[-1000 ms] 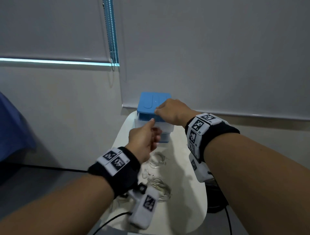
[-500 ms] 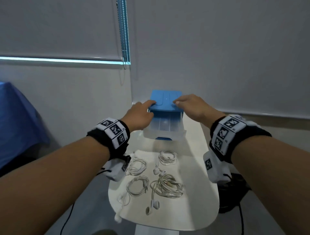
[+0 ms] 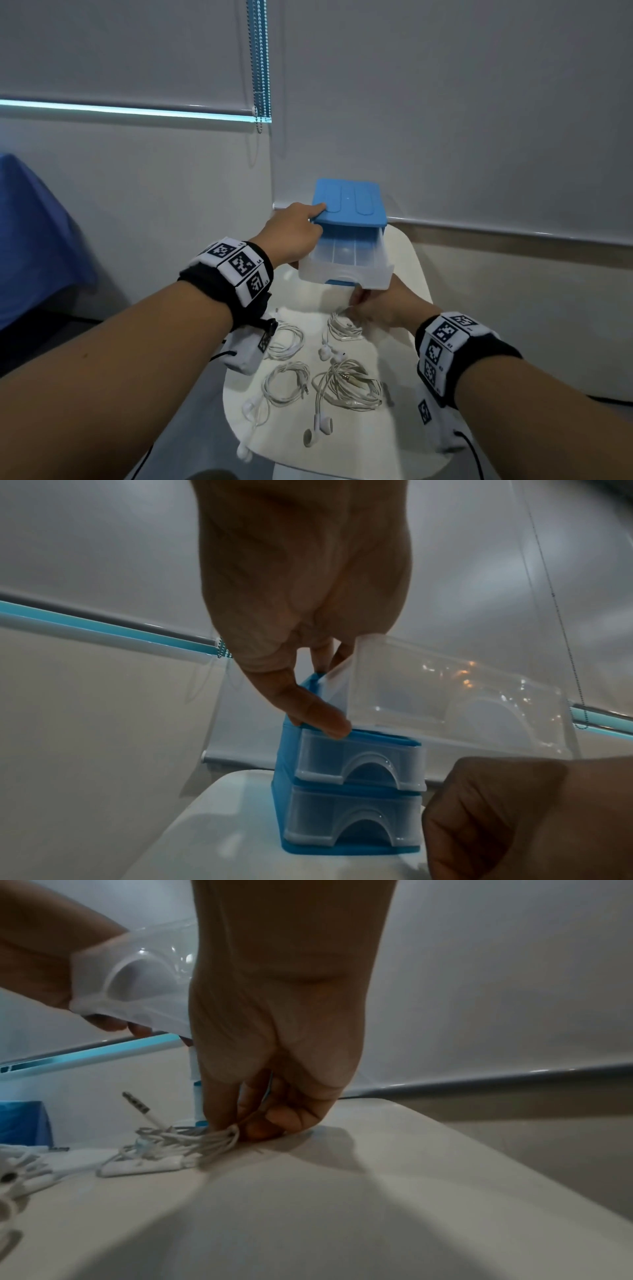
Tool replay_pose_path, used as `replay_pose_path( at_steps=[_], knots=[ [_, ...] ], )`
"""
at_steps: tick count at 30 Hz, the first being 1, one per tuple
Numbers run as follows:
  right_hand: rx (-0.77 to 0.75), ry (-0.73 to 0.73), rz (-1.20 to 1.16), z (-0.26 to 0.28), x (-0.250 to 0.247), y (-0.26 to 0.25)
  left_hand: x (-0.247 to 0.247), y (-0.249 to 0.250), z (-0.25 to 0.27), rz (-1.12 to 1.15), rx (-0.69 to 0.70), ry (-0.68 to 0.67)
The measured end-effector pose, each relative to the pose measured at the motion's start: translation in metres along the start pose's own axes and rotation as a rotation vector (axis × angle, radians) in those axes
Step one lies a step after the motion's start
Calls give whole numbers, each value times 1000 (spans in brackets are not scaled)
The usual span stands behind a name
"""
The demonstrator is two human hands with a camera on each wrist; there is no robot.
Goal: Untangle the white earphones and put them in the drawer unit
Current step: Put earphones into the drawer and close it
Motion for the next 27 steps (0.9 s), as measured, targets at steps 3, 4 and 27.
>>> replay_pose_path(
  at_steps=[3, 4, 27],
  knots=[
    [4, -38, 107, 0, 1, 0, 1, 0, 1, 11, 6, 1],
    [21, -24, 164, 2, -3, 1, 0, -1, 1, 14, 6, -1],
    [-51, 540, 121, 61, -151, -108, -1, -1, 5, 258, -16, -70]
  ],
)
Point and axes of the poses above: each hand's wrist, its own z-axis away from the middle knuckle, its own x-axis out of the palm, y = z × x, the point moved 7 cm from there along -z, towards the middle knuckle, and after that the axes turned 15 degrees about -y, right-handed, at the moved point
